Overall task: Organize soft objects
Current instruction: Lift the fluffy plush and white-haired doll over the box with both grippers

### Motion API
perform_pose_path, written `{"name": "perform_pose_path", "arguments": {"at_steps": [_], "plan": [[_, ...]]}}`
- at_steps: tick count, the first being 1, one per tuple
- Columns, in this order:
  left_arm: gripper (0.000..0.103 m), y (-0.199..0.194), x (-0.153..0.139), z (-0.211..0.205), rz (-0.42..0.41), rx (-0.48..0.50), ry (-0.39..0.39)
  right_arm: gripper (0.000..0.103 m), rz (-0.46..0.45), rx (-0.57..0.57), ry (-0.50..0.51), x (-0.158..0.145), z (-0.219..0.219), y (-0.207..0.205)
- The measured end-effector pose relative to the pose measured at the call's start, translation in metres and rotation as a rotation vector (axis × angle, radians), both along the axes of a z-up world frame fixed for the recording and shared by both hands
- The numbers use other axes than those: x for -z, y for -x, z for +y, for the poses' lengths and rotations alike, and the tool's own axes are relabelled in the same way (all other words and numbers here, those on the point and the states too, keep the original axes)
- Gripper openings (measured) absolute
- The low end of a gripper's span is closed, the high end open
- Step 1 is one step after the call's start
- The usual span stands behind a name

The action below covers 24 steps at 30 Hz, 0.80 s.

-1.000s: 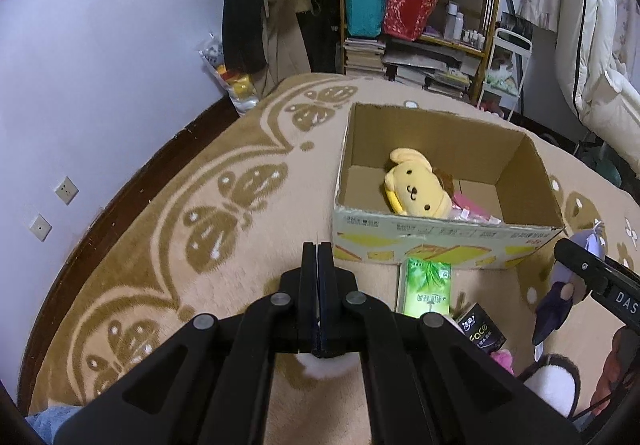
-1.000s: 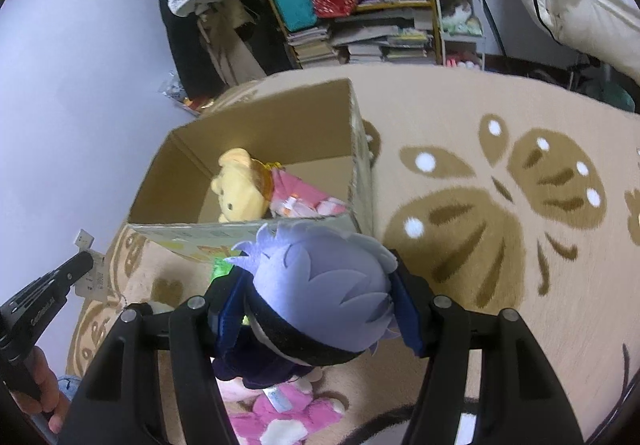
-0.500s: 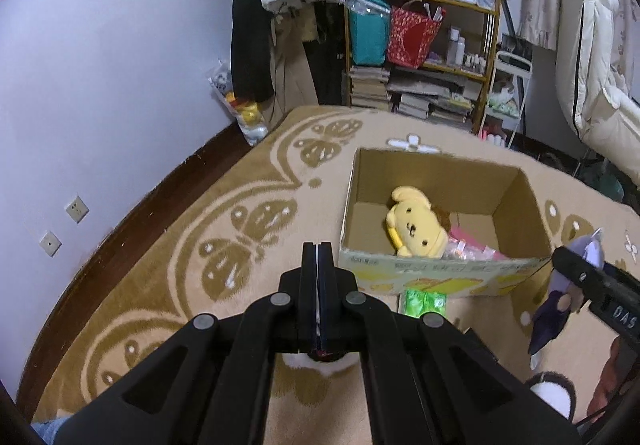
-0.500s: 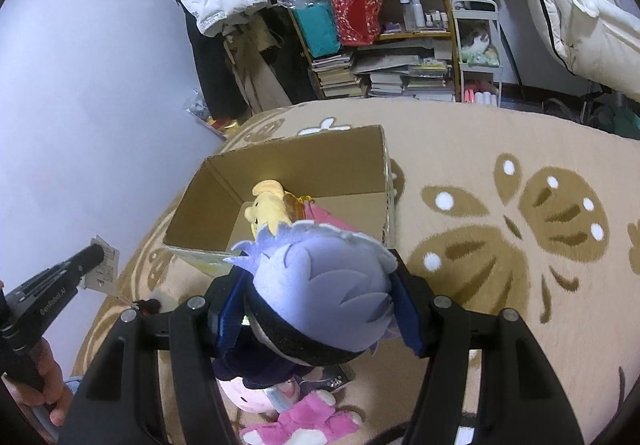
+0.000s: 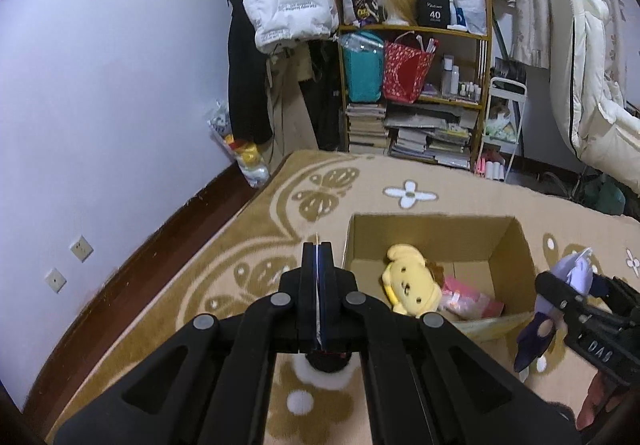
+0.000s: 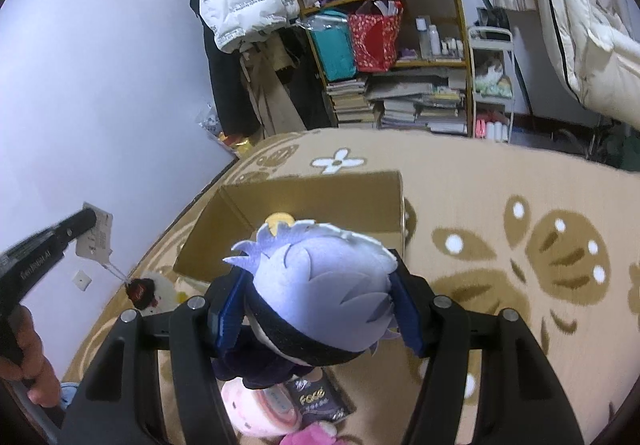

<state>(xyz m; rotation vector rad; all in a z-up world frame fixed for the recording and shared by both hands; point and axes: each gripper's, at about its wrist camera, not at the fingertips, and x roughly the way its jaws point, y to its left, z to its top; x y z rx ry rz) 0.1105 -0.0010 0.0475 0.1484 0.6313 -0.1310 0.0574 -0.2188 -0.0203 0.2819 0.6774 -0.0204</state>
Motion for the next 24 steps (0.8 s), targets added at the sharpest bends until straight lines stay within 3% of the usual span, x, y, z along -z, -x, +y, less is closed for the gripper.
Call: {"name": "perform_pose_path", "arguments": {"at_steps": [8, 17, 20, 24], "plan": [[0.000, -0.022, -0.015, -0.012, -0.029, 0.022, 0.015, 0.067, -0.017, -0.024, 0.030, -0.004, 0.006, -0.019], [0.000, -0.049, -0.055, -0.028, -0.113, 0.043, 0.068, 0.067, -0.030, -0.041, 0.066, -0.004, 0.012, -0.044], [0.000, -0.062, -0.047, -0.037, -0.092, 0.049, 0.071, 0.067, -0.026, -0.033, 0.071, -0.002, 0.011, -0.048], [0.000, -0.075, -0.016, -0.051, -0.031, 0.070, 0.045, 0.067, -0.019, -0.023, 0.080, 0.004, 0.004, -0.061]]}}
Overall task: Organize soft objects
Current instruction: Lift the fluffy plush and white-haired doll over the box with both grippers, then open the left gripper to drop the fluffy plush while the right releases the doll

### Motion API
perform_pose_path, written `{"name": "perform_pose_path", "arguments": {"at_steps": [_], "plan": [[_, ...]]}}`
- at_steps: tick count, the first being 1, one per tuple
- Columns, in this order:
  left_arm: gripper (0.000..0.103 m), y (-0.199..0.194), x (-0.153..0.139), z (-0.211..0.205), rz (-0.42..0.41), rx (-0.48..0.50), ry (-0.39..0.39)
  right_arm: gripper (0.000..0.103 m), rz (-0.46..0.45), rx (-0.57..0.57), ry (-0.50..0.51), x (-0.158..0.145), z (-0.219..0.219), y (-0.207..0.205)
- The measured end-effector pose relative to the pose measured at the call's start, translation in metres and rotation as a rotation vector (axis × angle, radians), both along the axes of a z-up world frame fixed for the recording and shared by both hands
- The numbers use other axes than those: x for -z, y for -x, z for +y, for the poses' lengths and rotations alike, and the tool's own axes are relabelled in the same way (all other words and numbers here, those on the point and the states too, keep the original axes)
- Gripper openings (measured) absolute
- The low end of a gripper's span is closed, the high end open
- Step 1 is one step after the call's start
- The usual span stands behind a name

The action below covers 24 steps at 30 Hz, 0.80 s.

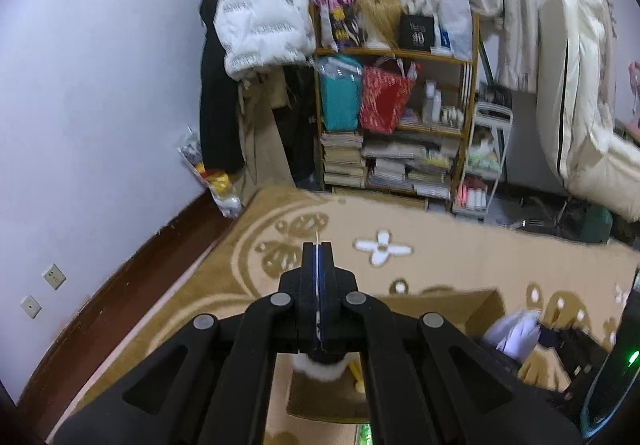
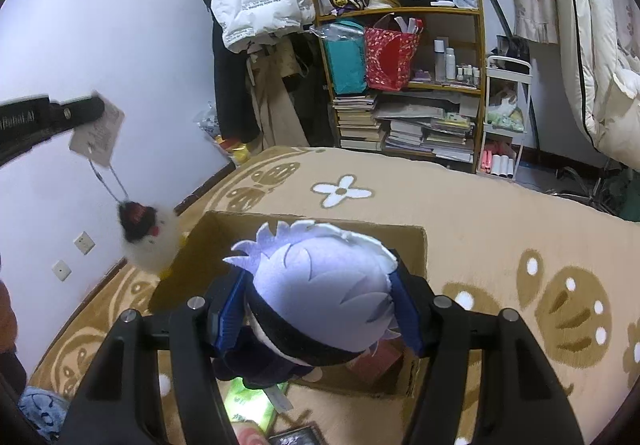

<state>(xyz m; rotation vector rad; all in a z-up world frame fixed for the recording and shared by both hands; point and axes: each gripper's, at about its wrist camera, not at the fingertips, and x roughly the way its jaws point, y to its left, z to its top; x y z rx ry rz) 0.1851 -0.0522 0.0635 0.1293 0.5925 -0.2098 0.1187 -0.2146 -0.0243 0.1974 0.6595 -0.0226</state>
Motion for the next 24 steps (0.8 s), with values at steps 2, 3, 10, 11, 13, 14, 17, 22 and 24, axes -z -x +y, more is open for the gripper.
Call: {"name": "perform_pose_path", "arguments": {"at_steps": [2, 3, 10, 11, 13, 14, 17, 22, 24], "plan": [[0.000, -0.005, 0.019, -0.006, 0.032, 0.007, -0.027, 0.067, 0.008, 0.013, -0.006, 0.006, -0.004, -0.006], [0.000, -0.007, 0.031, -0.009, 0.054, 0.011, -0.037, 0.068, 0.014, 0.021, -0.020, 0.009, -0.007, -0.007], [0.011, -0.015, 0.090, -0.017, 0.192, -0.014, -0.085, 0.071, 0.087, 0.035, -0.015, 0.032, -0.012, -0.018], [0.016, -0.015, 0.093, -0.015, 0.203, -0.020, -0.083, 0.073, 0.090, 0.031, -0.005, 0.033, -0.011, -0.019], [0.019, -0.016, 0.097, -0.013, 0.230, -0.023, -0.070, 0.078, 0.093, 0.028, 0.013, 0.034, -0.010, -0.019], [0.022, -0.017, 0.098, -0.011, 0.240, -0.026, -0.065, 0.085, 0.089, 0.027, 0.023, 0.034, -0.009, -0.018], [0.048, -0.018, 0.099, -0.004, 0.247, -0.046, -0.062, 0.094, 0.069, 0.023, 0.048, 0.029, -0.005, -0.012], [0.079, -0.011, 0.087, 0.007, 0.212, -0.071, -0.076, 0.102, 0.068, 0.019, 0.063, 0.025, -0.003, -0.007], [0.096, -0.007, 0.081, 0.010, 0.204, -0.085, -0.087, 0.102, 0.072, 0.016, 0.064, 0.024, -0.002, -0.004]]}}
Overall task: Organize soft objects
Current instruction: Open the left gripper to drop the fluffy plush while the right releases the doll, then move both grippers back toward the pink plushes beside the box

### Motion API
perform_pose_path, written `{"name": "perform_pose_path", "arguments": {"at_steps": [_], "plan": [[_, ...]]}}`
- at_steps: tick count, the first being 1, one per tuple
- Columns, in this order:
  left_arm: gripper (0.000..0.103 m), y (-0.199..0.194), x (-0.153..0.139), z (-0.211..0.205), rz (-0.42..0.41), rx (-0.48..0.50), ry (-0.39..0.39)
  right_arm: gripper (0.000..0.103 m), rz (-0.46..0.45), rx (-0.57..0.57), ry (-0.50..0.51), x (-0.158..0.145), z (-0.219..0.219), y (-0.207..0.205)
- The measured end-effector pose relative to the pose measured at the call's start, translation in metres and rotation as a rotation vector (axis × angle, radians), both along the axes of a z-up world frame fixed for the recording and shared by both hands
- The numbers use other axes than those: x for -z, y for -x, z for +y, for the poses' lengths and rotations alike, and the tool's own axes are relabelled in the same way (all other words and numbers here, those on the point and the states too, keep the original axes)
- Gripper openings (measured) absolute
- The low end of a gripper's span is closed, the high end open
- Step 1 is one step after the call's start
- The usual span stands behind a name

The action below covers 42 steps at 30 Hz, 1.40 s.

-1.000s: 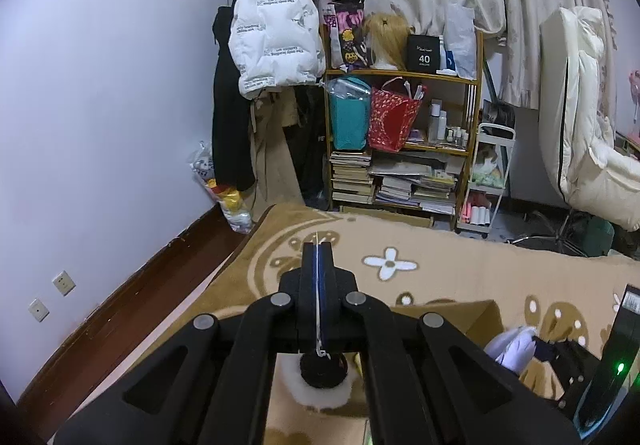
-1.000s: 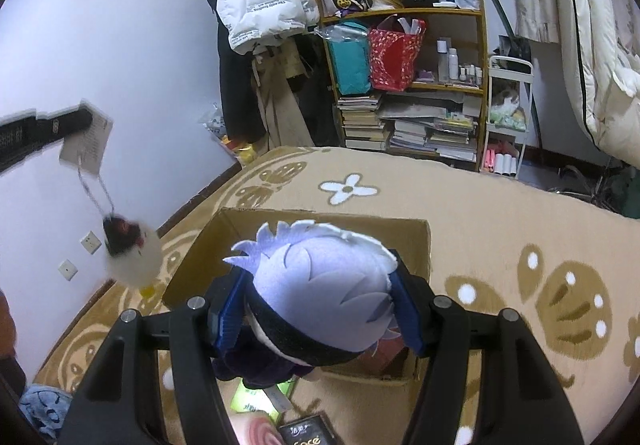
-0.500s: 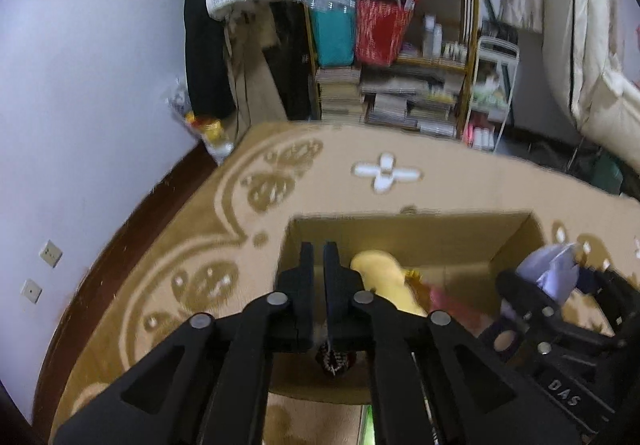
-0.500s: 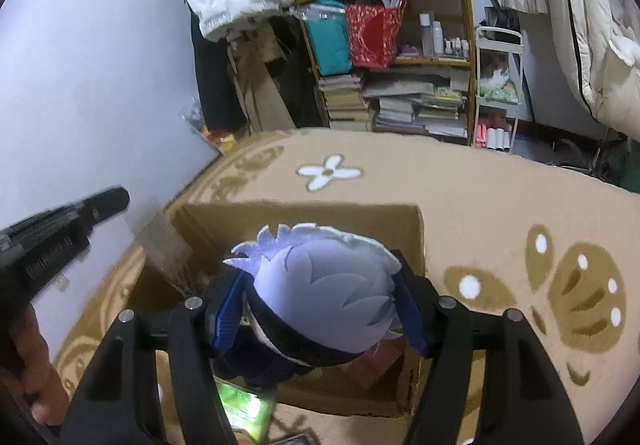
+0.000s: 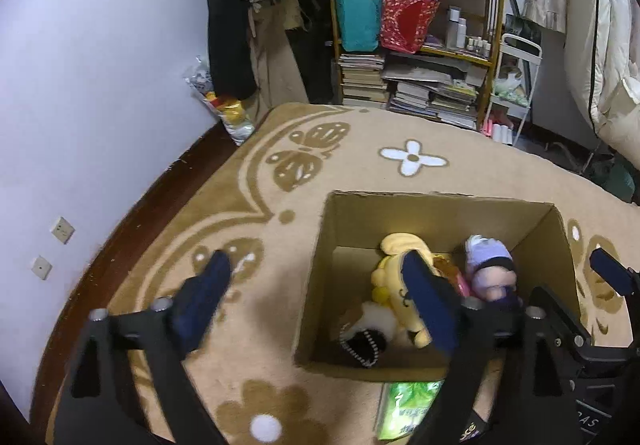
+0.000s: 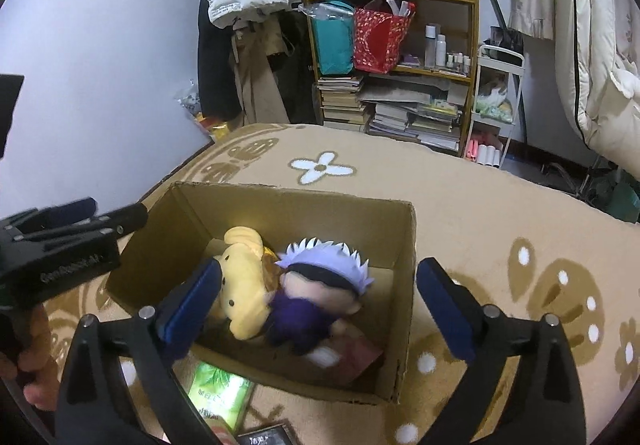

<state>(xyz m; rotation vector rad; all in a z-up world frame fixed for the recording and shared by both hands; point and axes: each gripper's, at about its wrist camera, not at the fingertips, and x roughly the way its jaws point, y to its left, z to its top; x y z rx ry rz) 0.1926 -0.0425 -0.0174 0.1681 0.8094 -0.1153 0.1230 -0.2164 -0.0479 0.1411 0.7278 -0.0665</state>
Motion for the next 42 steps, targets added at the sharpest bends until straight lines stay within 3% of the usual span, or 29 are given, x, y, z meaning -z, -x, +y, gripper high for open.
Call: {"name": "perform_pose_path", "arguments": {"at_steps": [2, 6, 14, 21, 27, 42], "plan": [[0.103, 0.005, -0.007, 0.004, -0.020, -0.014, -0.005, 0.102, 0.001, 0.000, 0.000, -0.001, 0.001, 0.003], [0.103, 0.015, -0.021, 0.013, -0.058, -0.040, 0.003, 0.102, -0.002, 0.005, -0.025, -0.005, 0.001, 0.014], [0.103, 0.040, -0.033, 0.015, -0.055, -0.016, -0.023, 0.103, -0.019, 0.012, -0.074, -0.019, 0.001, 0.039], [0.103, 0.063, -0.031, 0.014, -0.048, 0.003, -0.052, 0.103, -0.022, 0.003, -0.086, -0.025, 0.007, 0.060], [0.103, 0.080, -0.028, 0.024, -0.021, -0.005, -0.011, 0.103, -0.024, -0.002, -0.100, -0.028, 0.015, 0.079], [0.103, 0.111, -0.002, 0.043, 0.052, -0.018, 0.008, 0.102, 0.018, -0.041, -0.146, -0.016, 0.030, 0.119]]}}
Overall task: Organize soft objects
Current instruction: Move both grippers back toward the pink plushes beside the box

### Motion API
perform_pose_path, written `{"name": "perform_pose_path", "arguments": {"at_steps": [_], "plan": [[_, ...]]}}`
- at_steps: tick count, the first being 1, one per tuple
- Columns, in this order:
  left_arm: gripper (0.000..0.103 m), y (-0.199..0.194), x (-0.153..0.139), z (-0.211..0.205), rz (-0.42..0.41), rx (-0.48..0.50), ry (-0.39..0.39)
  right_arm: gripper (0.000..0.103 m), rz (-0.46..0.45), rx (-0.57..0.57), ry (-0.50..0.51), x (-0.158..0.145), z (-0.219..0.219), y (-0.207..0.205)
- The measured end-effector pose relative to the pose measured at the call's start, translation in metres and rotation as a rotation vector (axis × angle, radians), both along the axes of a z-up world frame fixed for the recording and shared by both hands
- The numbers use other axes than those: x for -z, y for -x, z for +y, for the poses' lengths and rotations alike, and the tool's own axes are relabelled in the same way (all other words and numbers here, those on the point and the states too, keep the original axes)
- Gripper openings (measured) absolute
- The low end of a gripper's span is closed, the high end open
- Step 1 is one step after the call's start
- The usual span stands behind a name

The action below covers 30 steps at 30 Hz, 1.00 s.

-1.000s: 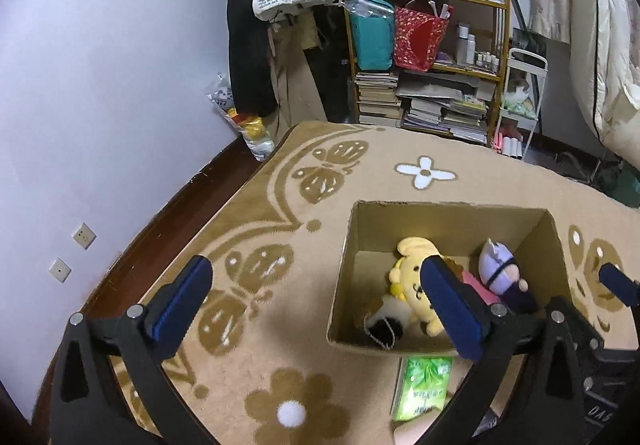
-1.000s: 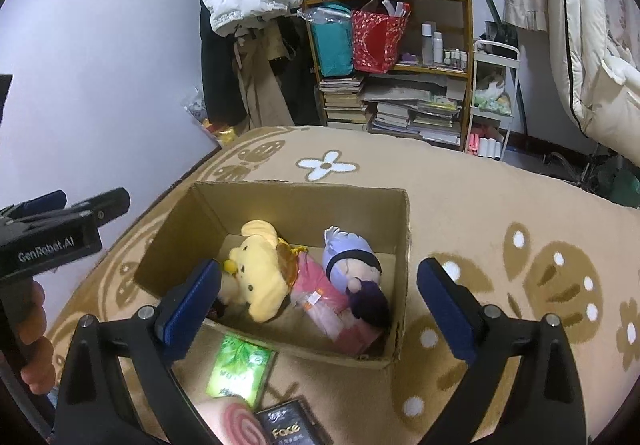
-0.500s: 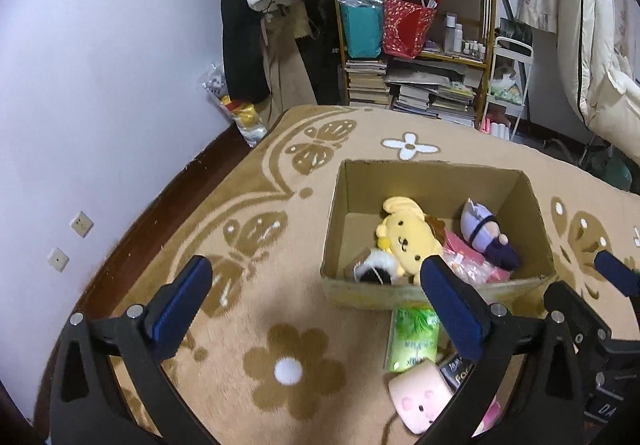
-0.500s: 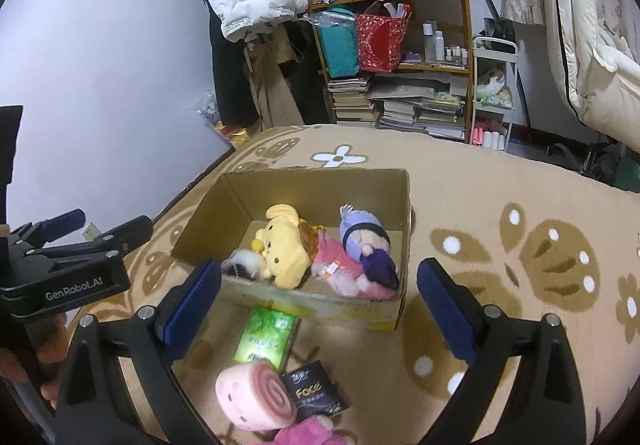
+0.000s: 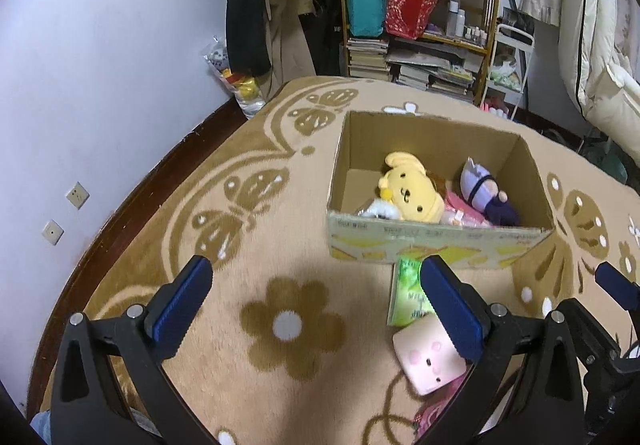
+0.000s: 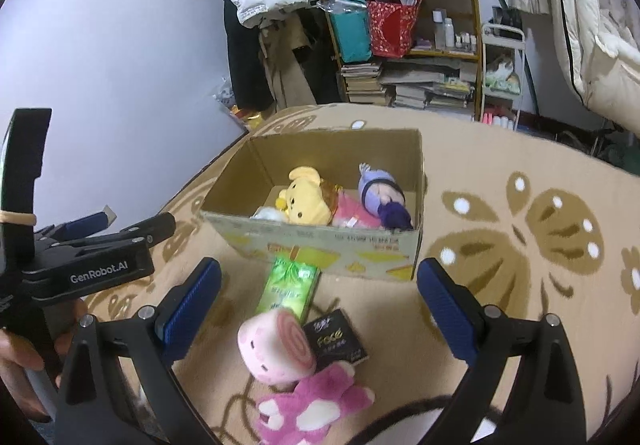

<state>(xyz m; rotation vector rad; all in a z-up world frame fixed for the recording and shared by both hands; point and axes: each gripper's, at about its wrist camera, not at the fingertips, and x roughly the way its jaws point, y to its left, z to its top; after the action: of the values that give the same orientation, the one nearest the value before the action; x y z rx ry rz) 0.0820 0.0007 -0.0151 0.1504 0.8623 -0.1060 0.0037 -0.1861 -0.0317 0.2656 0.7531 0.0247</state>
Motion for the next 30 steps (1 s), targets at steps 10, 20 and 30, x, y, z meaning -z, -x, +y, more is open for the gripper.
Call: {"name": "perform_pose_path", "arguments": {"at_steps": [10, 20, 30], "plan": [[0.103, 0.013, 0.023, -0.003, 0.059, 0.015, -0.006, 0.102, 0.063, 0.006, -0.011, 0.021, 0.003, 0.015], [0.103, 0.016, 0.040, -0.007, 0.117, 0.027, 0.003, 0.103, 0.139, 0.008, -0.012, 0.043, 0.001, 0.016], [0.103, 0.017, 0.053, -0.018, 0.143, 0.061, -0.020, 0.102, 0.208, 0.001, -0.031, 0.063, 0.004, 0.016]]}}
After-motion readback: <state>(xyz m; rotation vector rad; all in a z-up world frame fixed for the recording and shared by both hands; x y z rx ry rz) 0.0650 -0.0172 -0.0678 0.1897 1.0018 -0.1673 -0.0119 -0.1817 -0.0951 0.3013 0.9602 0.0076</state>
